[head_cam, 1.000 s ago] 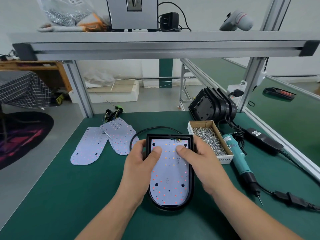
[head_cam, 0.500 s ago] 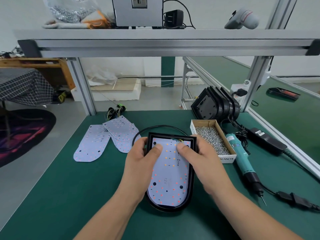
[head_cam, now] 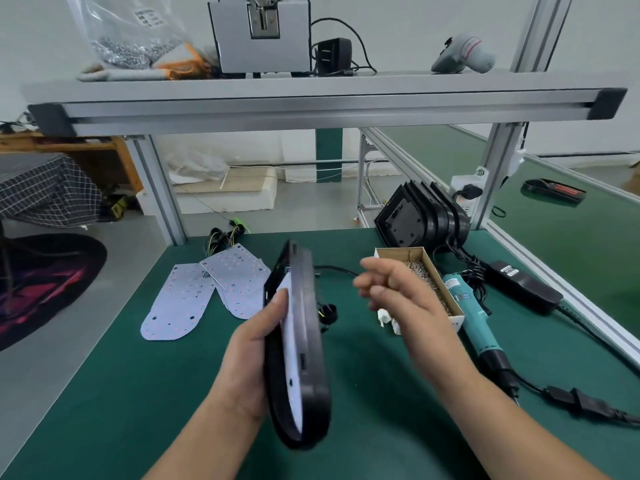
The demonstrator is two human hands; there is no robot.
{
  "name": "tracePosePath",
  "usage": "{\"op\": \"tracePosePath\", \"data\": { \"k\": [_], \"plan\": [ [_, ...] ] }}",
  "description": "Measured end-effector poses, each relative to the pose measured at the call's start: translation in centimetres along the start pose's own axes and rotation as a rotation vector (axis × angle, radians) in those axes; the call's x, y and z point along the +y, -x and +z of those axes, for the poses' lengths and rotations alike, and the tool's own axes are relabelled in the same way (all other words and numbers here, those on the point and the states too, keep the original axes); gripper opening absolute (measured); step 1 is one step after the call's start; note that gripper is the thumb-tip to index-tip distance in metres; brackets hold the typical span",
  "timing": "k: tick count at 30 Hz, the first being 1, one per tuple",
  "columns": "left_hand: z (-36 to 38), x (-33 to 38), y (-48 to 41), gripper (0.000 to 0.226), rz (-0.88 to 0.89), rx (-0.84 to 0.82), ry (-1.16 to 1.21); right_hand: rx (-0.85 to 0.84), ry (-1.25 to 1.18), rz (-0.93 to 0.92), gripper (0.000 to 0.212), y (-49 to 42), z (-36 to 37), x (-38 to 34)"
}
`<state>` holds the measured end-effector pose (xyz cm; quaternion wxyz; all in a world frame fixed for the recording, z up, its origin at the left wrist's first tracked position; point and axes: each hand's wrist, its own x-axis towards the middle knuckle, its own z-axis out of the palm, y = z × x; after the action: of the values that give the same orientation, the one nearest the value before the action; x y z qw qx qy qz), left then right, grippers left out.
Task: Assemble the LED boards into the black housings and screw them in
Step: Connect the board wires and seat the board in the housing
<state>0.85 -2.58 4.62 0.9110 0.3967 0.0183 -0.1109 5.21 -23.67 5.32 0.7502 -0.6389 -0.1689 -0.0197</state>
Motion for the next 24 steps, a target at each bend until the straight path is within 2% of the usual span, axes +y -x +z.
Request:
{"op": "tracePosePath", "data": {
  "k": [3,5,7,8,10,13,14,16,18,20,24],
  "plan": [
    [-0.5,0.2,-0.6,0.022,0.039,-0.117,0.177,-0.250,0.223,0.082,0.060,0.5,0.5,0.9],
    [-0.8,0.1,-0.8,0.031,0.007,-0.193,0.200,-0.450,0.286,0.092,0.050,0.9,1.5,1.7],
    [-1.2,-0.1,-1.0,0.042,-0.023,-0.229,0.197,-0.528,0.227,0.065,0.030,1.3,2.0,2.3],
    [-1.4,-0.2,-1.0,0.042,-0.020,-0.238,0.196,-0.515,0.220,0.052,0.024,1.3,2.0,2.4],
    [-1.8,-0.1,-1.0,0.045,0.010,-0.229,0.177,-0.379,0.197,0.027,0.025,1.0,2.0,2.2],
    [-1.7,-0.4,-0.8,0.037,0.042,-0.151,0.096,-0.186,-0.156,0.046,0.024,0.4,1.4,1.7],
    [-1.5,-0.6,-0.6,0.033,0.043,-0.110,0.061,-0.158,-0.194,0.028,0.023,0.2,1.1,1.6],
    [-1.1,-0.9,-0.3,0.031,0.038,-0.084,0.008,-0.140,-0.043,-0.019,0.021,0.0,0.8,1.6],
    [-0.8,-0.9,-0.2,0.049,-0.007,-0.124,-0.003,-0.152,0.170,-0.065,0.020,-0.1,0.4,1.4],
    [-0.8,-0.7,-0.1,0.069,-0.044,-0.151,0.031,-0.168,0.284,-0.106,0.023,-0.1,-0.2,0.9],
    [-0.5,-0.1,0.1,0.057,0.023,-0.128,-0.020,-0.258,0.375,-0.147,0.013,0.0,-0.6,0.2]
  ]
}}
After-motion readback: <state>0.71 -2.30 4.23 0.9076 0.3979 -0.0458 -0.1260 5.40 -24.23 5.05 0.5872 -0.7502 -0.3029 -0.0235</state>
